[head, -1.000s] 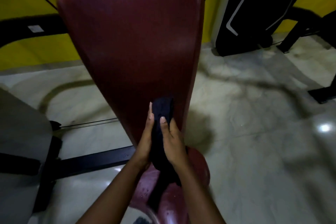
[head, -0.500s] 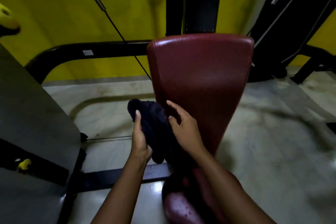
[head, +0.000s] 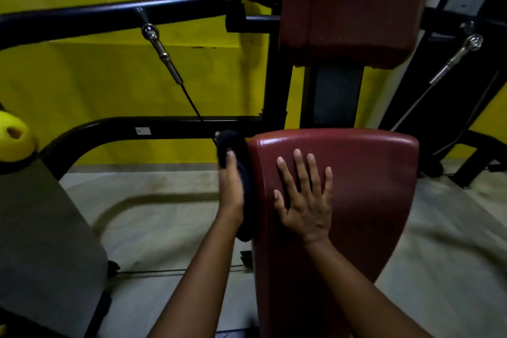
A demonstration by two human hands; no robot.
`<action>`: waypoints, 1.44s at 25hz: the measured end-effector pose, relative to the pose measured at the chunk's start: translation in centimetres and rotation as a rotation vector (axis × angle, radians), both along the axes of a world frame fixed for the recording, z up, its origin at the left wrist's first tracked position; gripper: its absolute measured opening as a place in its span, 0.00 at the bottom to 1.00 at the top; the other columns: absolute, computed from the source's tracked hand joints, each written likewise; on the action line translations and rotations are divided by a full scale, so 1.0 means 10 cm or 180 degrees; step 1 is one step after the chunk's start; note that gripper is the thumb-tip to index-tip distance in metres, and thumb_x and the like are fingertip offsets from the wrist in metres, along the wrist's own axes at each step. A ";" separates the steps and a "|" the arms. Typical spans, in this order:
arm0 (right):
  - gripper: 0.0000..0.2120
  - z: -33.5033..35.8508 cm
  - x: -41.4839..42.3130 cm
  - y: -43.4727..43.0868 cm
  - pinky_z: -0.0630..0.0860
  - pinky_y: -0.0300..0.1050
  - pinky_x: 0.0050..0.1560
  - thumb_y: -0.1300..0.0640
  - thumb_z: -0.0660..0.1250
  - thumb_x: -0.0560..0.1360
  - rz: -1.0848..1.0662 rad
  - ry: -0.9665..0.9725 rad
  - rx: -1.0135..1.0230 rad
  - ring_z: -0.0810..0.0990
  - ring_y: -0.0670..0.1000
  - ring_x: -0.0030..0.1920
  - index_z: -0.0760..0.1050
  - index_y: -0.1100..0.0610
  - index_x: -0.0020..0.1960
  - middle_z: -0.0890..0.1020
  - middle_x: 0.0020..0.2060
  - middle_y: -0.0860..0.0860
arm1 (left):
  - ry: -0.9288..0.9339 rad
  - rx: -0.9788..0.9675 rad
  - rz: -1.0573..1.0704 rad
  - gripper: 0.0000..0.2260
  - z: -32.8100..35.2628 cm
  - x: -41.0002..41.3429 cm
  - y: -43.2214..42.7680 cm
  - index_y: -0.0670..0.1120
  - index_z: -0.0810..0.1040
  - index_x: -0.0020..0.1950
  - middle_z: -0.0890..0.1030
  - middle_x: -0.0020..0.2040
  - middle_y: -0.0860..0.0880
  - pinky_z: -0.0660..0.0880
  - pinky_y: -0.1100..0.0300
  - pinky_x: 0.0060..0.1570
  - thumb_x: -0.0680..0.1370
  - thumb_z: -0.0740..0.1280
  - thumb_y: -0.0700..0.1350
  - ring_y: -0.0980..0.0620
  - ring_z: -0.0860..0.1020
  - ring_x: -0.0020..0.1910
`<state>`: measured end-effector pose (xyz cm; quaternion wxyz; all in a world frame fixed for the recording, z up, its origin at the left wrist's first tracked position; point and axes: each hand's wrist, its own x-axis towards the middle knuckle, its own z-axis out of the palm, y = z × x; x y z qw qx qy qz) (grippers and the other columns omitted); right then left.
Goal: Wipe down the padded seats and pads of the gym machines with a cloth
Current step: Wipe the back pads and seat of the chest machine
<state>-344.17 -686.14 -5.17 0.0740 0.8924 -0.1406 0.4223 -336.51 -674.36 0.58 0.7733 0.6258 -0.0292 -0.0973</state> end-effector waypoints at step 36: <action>0.26 -2.11 -0.78 0.03 0.39 0.58 0.73 0.47 0.46 0.81 0.0524 -0.0088 -0.0640 0.41 0.53 0.76 0.45 0.47 0.77 0.43 0.77 0.49 | 0.0317 0.0200 0.0576 0.47 -2.16 -0.73 -0.11 0.55 0.71 0.68 0.77 0.64 0.50 0.68 0.47 0.66 0.59 0.51 0.82 0.50 0.75 0.63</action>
